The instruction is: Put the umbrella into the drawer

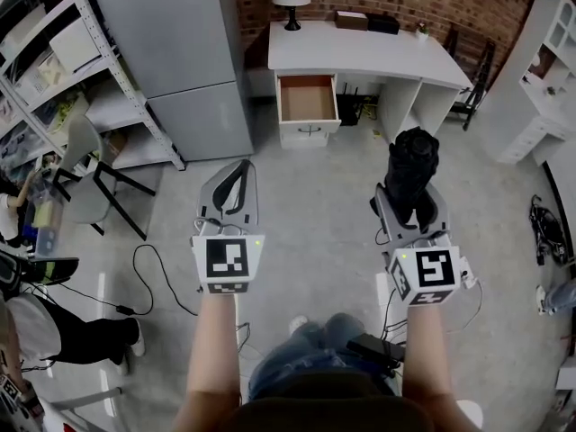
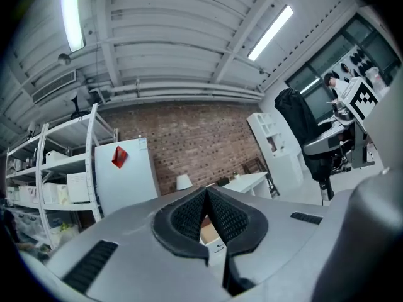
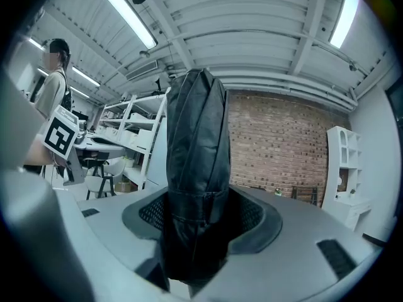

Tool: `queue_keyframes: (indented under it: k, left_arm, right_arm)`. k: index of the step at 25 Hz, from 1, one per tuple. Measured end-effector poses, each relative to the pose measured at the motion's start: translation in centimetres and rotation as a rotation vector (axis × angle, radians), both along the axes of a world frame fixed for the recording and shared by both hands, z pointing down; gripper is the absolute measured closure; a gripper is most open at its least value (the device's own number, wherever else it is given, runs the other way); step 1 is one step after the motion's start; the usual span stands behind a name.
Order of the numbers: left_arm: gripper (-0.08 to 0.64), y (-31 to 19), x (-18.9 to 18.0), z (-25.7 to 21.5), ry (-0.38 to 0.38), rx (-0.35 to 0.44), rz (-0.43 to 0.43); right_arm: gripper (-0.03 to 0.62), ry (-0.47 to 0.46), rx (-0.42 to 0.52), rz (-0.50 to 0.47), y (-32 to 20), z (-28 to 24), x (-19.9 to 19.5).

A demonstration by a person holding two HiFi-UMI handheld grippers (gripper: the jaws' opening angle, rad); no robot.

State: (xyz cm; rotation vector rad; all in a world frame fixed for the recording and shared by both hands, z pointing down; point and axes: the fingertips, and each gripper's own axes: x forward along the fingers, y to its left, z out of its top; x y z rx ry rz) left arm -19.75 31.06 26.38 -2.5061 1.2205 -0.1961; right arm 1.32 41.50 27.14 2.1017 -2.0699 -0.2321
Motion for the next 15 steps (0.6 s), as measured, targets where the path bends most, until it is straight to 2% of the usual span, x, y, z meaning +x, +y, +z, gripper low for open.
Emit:
queue_keyframes:
  k: [9,15]
  left_arm:
    - [0.560,-4.0,0.0,-0.6,0.014,0.007,-0.001]
    - [0.560,-8.1,0.5,-0.5,0.010,0.008,-0.029]
  right_arm:
    - [0.350,0.018,0.009,0.020,-4.0,-1.3,0.8]
    - [0.350,0.008,-0.003,-0.002,-8.5,-0.9,1.9]
